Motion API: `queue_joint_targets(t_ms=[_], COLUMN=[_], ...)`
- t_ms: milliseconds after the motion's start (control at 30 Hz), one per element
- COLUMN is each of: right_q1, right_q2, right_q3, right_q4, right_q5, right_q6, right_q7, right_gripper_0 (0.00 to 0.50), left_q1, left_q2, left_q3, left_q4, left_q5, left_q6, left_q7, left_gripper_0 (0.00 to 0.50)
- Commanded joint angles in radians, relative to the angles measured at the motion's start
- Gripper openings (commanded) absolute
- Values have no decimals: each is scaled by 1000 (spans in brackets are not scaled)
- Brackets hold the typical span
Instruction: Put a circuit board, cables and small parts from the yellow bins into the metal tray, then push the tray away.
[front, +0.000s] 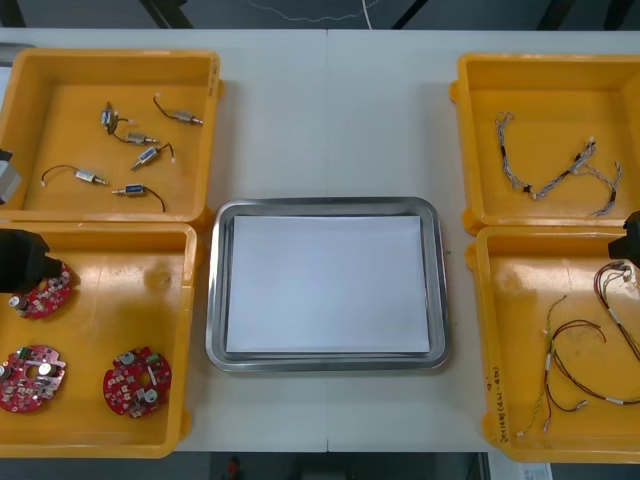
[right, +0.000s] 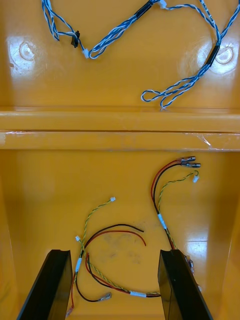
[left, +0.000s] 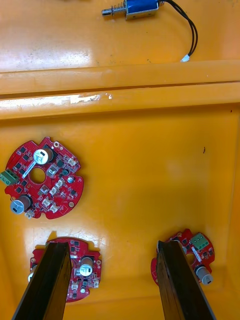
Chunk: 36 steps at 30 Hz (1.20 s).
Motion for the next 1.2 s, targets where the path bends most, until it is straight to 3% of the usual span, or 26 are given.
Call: queue_joint_targets(t_ms=[33,1200], right_q1=[8,8], right_q2=[-38,-38], right_q3=[-30,-30], right_q4=[-8,-8], right_q5=[-5,-5], right_q6=[3,3], right_q7=[13,13], right_gripper_0=[500,500], left_q1=[-28,-28], left_q2=[-13,-13], left_q3=[4,4], left_q4=[-10,-10], left_q5=[-7,-7], left_q6=[6,6], left_q7=[35,35], left_gripper_0=[500,500])
